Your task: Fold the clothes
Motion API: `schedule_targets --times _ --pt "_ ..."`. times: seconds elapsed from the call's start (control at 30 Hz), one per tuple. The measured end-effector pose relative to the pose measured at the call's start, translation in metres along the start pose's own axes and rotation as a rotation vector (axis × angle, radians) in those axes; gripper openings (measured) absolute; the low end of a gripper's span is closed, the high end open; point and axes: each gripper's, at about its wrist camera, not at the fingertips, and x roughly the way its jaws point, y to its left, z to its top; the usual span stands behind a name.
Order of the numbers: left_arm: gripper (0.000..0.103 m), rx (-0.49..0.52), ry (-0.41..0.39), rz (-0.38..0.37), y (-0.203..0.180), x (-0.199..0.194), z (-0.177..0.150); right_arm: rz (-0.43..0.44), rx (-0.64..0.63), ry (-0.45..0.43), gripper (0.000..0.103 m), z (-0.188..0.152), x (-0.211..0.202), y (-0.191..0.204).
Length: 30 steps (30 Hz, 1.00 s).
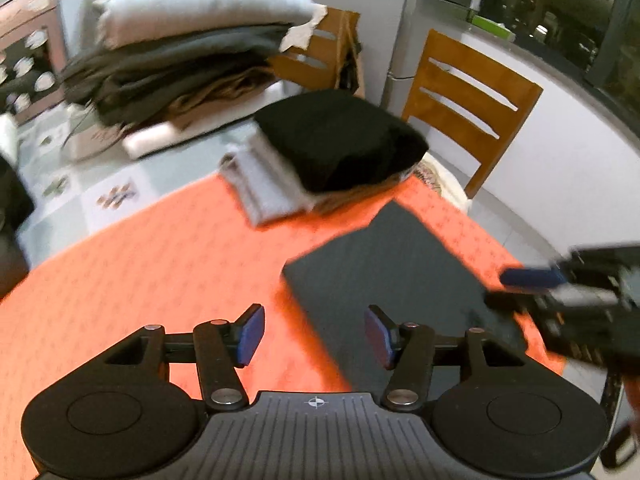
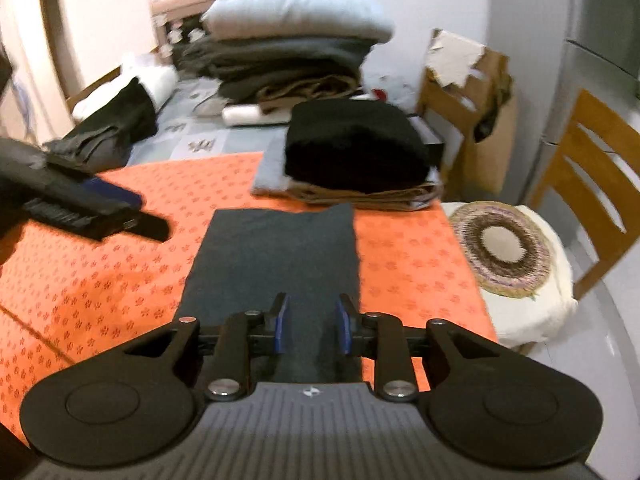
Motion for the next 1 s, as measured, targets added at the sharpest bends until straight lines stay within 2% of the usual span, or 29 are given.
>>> schedule_targets --times 0.17,0.23,0.4,0.43,0.57,0.8,0.93,1.0 --pt "0.060 -0.056 0.006 0.010 0.015 -0.024 -0.031 0.012 -0.010 0.079 0.029 -0.004 0.030 -0.005" --pt "0.064 -0.071 -0.001 0.022 0.020 -0.030 -0.041 0.021 -0.009 0.098 0.029 -0.006 0.039 -0.008" --pt "0.067 -0.122 -0.007 0.027 0.023 -0.029 -0.054 0.071 0.001 0.127 0.033 -0.007 0.047 -0.020" --pt "0.071 -0.130 -0.012 0.032 0.021 -0.028 -0.055 0.094 0.019 0.124 0.036 -0.005 0.046 -0.025" --pt "0.072 -0.188 -0.007 0.092 0.012 -0.016 -0.061 0.173 0.089 0.106 0.065 0.002 0.044 -0.048" --pt "0.073 -0.365 0.006 0.030 0.000 0.008 -0.071 0.323 0.157 0.164 0.071 0.000 0.066 -0.085" --pt "0.073 -0.499 0.007 -0.041 0.001 0.023 -0.074 0.405 0.204 0.186 0.072 -0.006 0.081 -0.092" --pt "0.074 -0.544 0.023 -0.053 0.001 0.030 -0.074 0.441 0.220 0.193 0.072 -0.009 0.088 -0.091"
